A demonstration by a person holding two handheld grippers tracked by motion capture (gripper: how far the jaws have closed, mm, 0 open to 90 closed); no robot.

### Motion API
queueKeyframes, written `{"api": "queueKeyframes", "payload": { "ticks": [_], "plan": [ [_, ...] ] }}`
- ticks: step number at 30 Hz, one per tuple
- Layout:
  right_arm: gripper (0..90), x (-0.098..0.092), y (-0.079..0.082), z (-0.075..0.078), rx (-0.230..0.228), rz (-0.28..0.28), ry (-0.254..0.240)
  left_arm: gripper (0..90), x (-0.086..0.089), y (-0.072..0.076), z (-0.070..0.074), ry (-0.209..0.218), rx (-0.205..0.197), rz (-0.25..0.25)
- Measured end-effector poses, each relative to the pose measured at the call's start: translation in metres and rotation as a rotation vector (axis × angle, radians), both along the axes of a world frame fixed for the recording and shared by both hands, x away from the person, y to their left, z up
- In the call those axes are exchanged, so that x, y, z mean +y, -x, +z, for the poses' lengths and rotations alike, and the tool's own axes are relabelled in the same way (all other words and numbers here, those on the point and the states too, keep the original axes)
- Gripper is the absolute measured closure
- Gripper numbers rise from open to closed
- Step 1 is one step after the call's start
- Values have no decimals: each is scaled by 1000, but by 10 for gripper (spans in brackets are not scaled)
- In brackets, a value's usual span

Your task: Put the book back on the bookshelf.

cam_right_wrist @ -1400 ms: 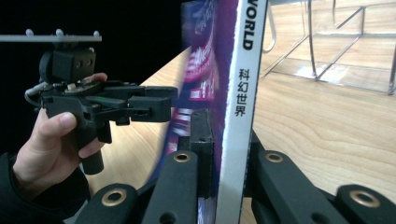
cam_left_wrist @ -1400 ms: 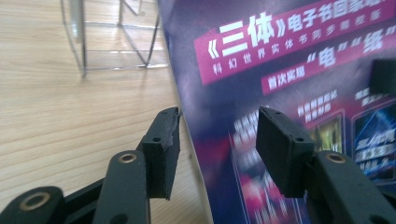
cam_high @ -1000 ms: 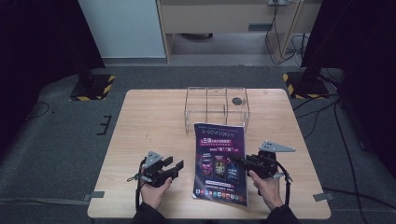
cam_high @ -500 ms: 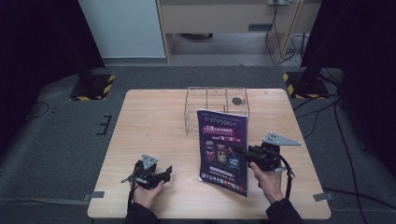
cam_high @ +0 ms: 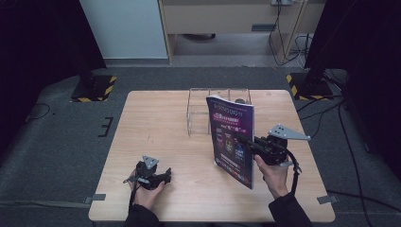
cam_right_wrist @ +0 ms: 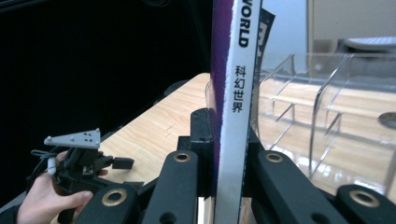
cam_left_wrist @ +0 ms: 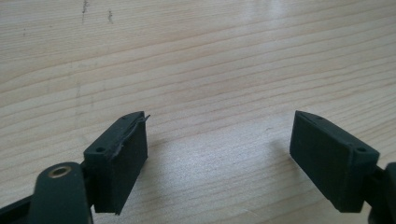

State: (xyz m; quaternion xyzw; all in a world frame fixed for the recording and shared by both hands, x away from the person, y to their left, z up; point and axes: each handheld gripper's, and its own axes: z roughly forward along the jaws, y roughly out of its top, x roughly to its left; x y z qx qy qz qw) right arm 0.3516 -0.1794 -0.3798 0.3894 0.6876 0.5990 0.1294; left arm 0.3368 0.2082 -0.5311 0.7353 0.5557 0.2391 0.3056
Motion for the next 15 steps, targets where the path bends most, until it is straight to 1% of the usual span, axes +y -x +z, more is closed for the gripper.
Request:
{"api": "queueKeyframes", "payload": {
  "ticks": [1, 4, 8, 10, 15],
  "plan": [
    [830, -1, 0, 3, -5, -5, 2, 181, 0, -1, -1, -2, 1, 4],
    [829, -4, -2, 12, -22, -15, 1, 170, 1, -2, -2, 9, 2, 10],
    [830, -7, -3, 25, -55, -32, -4, 156, 2, -3, -3, 11, -4, 16],
    [829, -8, -3, 29, -68, -39, -7, 146, 2, -3, -4, 11, -9, 20],
    [830, -11, -6, 39, -89, -63, 3, 125, 2, -3, -4, 7, -5, 29]
  ]
}}
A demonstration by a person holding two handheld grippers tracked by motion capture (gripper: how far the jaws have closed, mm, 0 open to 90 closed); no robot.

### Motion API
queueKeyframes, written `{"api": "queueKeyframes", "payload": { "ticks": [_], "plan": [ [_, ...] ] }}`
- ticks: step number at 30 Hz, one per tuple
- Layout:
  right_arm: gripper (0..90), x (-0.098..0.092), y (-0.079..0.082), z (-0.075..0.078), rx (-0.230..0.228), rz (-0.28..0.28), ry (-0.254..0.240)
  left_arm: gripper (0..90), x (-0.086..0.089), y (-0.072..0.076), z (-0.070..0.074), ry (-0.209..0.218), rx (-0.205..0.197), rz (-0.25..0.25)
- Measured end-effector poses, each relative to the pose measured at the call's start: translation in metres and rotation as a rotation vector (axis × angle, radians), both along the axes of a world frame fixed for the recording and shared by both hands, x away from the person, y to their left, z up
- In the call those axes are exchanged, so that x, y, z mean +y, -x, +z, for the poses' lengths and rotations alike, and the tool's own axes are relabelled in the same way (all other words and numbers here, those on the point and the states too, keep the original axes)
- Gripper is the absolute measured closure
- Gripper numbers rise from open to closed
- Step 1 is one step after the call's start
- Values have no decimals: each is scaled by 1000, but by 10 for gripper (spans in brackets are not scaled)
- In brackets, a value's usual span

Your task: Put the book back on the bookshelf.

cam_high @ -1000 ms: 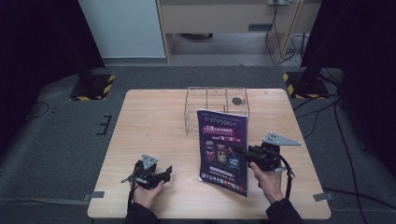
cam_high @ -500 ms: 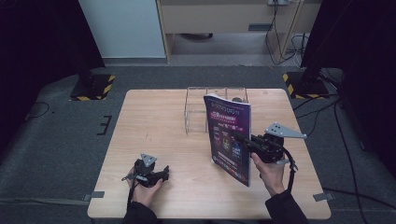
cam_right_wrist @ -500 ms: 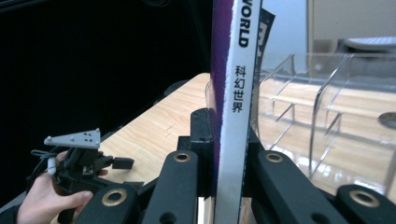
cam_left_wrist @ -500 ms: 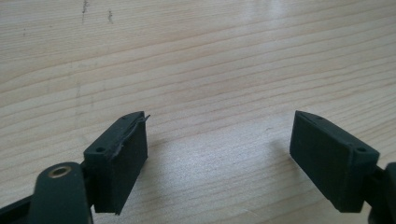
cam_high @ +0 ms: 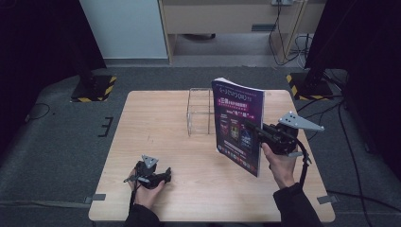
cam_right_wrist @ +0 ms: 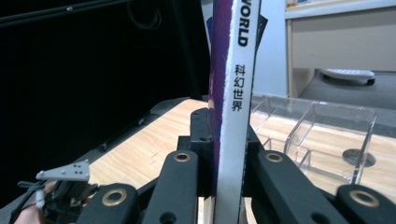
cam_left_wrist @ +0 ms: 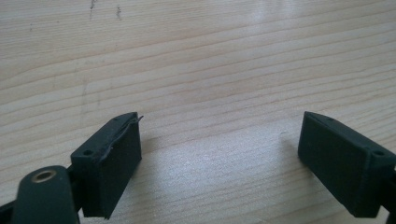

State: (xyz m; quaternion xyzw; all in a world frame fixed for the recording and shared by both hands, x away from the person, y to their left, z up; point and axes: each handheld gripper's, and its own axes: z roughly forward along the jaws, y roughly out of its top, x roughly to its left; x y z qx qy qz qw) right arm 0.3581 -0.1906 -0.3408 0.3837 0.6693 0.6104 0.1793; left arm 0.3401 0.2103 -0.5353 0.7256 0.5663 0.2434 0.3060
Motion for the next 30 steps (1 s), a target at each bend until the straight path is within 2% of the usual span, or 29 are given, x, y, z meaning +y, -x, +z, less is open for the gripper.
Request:
{"api": "queueKeyframes", "payload": {
  "ticks": [4, 12, 23, 30],
  "plan": [
    [830, -2, -2, 6, -15, -17, -6, 108, 0, -1, 0, 3, 3, 3],
    [830, -7, -7, 14, -39, -59, 21, 105, 0, -1, 0, 4, 4, 2],
    [830, -24, -12, 16, -31, -122, 23, 104, 0, -1, 0, 3, 4, 2],
    [830, -29, -21, 16, -34, -157, 37, 104, 0, -1, 0, 3, 4, 1]
  ]
}}
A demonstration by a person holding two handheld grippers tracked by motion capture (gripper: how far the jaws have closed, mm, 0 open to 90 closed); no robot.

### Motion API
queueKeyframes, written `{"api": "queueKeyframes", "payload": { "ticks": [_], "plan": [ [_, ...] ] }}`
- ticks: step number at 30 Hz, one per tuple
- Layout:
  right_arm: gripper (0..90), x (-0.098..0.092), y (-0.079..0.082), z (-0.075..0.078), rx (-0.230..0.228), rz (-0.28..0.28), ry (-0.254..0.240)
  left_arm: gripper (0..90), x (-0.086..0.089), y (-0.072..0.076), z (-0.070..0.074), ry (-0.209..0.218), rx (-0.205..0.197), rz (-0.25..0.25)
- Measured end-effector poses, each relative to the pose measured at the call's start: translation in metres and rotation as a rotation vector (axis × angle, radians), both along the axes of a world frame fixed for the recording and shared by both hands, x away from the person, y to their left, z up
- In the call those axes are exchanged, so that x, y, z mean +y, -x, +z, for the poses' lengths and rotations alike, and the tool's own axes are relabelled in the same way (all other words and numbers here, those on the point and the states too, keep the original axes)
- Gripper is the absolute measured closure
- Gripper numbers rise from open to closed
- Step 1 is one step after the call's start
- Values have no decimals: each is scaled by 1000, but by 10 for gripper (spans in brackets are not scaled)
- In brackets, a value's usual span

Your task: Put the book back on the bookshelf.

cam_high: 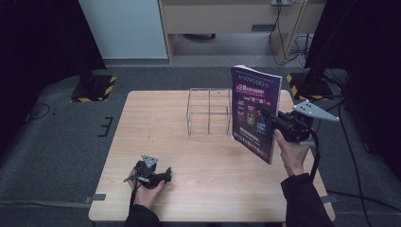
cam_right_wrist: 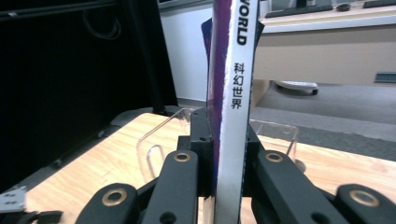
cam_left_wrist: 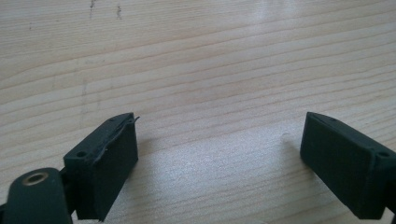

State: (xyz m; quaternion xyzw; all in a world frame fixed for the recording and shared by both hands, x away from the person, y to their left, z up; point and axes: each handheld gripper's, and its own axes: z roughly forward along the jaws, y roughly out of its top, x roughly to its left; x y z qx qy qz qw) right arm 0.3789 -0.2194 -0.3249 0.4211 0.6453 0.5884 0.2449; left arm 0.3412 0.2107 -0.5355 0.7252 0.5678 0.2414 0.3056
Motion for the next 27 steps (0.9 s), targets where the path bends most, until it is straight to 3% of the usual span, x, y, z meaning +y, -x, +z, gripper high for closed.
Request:
{"api": "queueKeyframes", "payload": {
  "ticks": [16, 27],
  "plan": [
    [829, 7, -41, -17, -2, -88, 39, 103, 0, 0, 0, 1, -1, 0],
    [829, 17, -70, -37, 31, -124, 58, 103, 0, 0, 0, 0, -1, 0]
  ]
}}
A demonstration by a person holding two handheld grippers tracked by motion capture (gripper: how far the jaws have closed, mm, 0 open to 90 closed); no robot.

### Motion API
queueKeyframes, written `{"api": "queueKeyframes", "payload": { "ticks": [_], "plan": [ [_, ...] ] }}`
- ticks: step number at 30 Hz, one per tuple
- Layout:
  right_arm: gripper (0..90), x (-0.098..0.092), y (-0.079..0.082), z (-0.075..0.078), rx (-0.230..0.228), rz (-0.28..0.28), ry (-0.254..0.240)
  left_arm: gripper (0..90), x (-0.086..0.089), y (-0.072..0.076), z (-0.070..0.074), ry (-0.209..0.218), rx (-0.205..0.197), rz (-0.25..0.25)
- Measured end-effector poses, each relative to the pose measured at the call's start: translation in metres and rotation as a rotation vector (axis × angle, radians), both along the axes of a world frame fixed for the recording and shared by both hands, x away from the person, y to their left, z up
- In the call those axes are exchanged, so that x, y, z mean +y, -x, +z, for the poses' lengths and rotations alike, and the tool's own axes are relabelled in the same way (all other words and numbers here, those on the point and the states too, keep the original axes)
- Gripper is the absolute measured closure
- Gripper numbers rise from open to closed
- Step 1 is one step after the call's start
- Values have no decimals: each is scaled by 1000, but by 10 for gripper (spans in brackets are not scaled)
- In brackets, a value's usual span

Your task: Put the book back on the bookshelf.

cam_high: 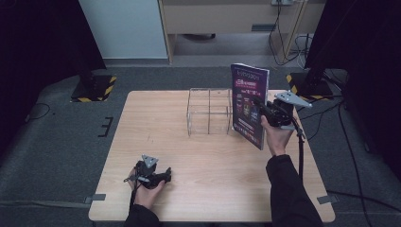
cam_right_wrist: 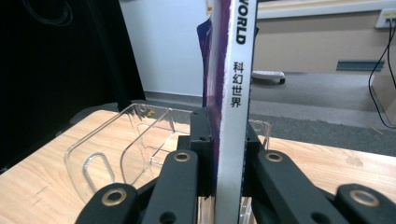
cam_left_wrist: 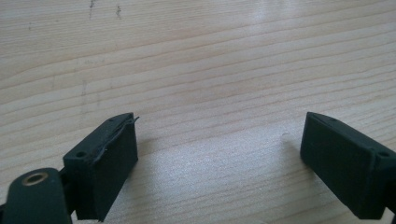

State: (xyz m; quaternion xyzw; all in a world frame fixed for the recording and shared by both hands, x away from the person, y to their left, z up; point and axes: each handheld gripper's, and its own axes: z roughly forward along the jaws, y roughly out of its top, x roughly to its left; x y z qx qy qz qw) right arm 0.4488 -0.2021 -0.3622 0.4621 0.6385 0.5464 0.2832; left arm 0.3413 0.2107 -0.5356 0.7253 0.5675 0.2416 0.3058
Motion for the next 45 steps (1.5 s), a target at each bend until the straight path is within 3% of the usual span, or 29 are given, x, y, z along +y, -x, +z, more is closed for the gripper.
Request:
{"api": "queueKeyframes", "payload": {
  "ticks": [10, 23, 30, 38, 45],
  "plan": [
    [829, 7, -20, -12, 18, -35, 5, 102, 0, 0, 0, 0, 0, 0],
    [829, 18, -29, -24, 22, -42, 11, 101, 0, 0, 0, 0, 0, -1],
    [829, 22, -26, -25, 11, -34, 25, 101, 0, 0, 0, 0, 0, -1],
    [827, 17, -18, -30, 13, -29, 5, 101, 0, 0, 0, 0, 0, -1],
    [827, 14, -8, -31, 23, -19, 32, 101, 0, 0, 0, -1, 0, -1]
  ]
}}
